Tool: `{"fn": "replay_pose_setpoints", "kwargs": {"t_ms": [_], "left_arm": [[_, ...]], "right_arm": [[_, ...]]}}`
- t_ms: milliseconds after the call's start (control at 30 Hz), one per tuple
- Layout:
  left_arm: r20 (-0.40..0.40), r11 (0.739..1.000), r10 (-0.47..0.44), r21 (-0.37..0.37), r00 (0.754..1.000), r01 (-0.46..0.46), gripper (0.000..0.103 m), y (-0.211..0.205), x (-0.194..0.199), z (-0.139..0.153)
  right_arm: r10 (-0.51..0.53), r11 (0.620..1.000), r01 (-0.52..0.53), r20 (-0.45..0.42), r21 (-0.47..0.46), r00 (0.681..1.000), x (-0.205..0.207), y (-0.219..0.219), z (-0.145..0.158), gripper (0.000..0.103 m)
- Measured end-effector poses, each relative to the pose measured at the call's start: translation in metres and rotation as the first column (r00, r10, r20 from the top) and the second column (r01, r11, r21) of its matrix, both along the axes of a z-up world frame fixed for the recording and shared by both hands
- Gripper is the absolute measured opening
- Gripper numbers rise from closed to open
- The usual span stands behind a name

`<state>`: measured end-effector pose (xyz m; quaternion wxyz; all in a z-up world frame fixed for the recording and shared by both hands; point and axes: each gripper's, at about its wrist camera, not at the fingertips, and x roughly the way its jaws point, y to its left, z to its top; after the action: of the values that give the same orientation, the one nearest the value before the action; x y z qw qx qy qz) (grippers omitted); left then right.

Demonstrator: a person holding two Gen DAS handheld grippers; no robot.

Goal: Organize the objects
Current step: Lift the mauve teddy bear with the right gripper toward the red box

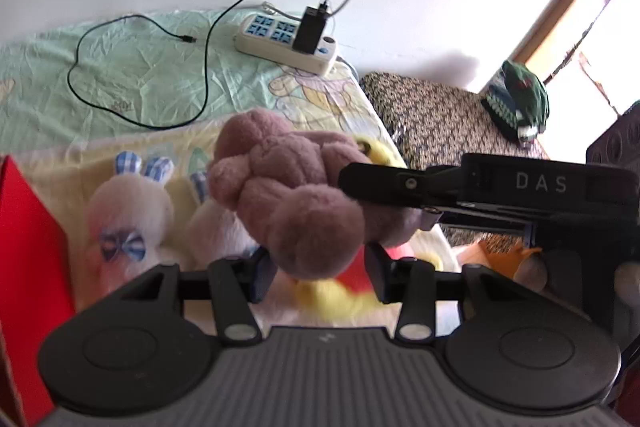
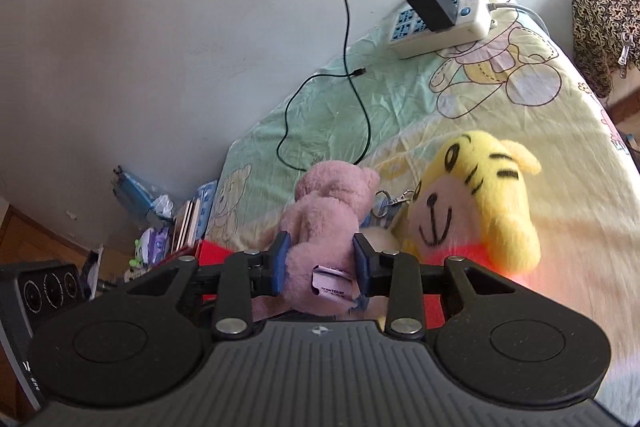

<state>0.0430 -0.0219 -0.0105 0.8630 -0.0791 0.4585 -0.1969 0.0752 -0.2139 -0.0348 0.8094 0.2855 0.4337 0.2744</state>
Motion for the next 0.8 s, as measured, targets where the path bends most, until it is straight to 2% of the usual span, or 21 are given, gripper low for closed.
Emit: {"fn": "replay_pose_setpoints", "kwargs": {"t_ms": [100,267,333,367,433,500,600,667,800], "left_arm": [[0.014,0.998,-0.03,0.059,0.999,0.029,0.045,-0.004,-0.018,-0.008],[-0.015,0.992,-0.043,0.119,0.999,0.044,0.047,-0.007,-0.029,-0.03],[-0.027,0.988,-0.031,0.154,0.999,0.035,0.056,-0.007,-0.028,-0.039],[-0.03,0.985,-0.026,0.169,0.999,0.031,0.057,-0.007,-0.028,-0.043],[-0.02,0.978,-0.014,0.208,1.0,0.018,0.07,-0.008,-0.027,-0.049],[-0.006,0.973,-0.003,0.231,1.0,0.004,0.077,-0.006,-0.027,-0.052],[0.011,0.969,0.01,0.245,1.0,-0.012,0.084,-0.001,-0.028,-0.049],[0.029,0.969,0.012,0.247,1.0,-0.018,0.087,0.004,-0.03,-0.045],[0.044,0.979,0.013,0.203,0.999,-0.022,0.092,0.014,-0.034,-0.038]], "right_arm": [[0.014,1.0,-0.014,0.004,-0.024,1.0,-0.017,0.002,-0.008,0.035],[0.028,0.997,-0.028,-0.004,-0.07,1.0,-0.035,0.007,-0.026,0.035],[0.022,0.996,-0.023,-0.015,-0.084,1.0,-0.036,0.009,-0.035,0.035],[0.017,0.996,-0.018,-0.023,-0.088,1.0,-0.037,0.009,-0.039,0.035],[0.004,0.996,-0.007,-0.03,-0.09,1.0,-0.038,0.01,-0.045,0.038],[-0.009,0.996,0.006,-0.034,-0.091,0.999,-0.039,0.009,-0.049,0.038],[-0.025,0.994,0.023,-0.021,-0.103,0.999,-0.038,0.009,-0.048,0.047],[-0.039,0.992,0.04,0.012,-0.12,0.999,-0.038,0.008,-0.041,0.047],[-0.054,0.989,0.067,0.102,-0.133,0.993,-0.036,0.007,-0.025,0.056]]}}
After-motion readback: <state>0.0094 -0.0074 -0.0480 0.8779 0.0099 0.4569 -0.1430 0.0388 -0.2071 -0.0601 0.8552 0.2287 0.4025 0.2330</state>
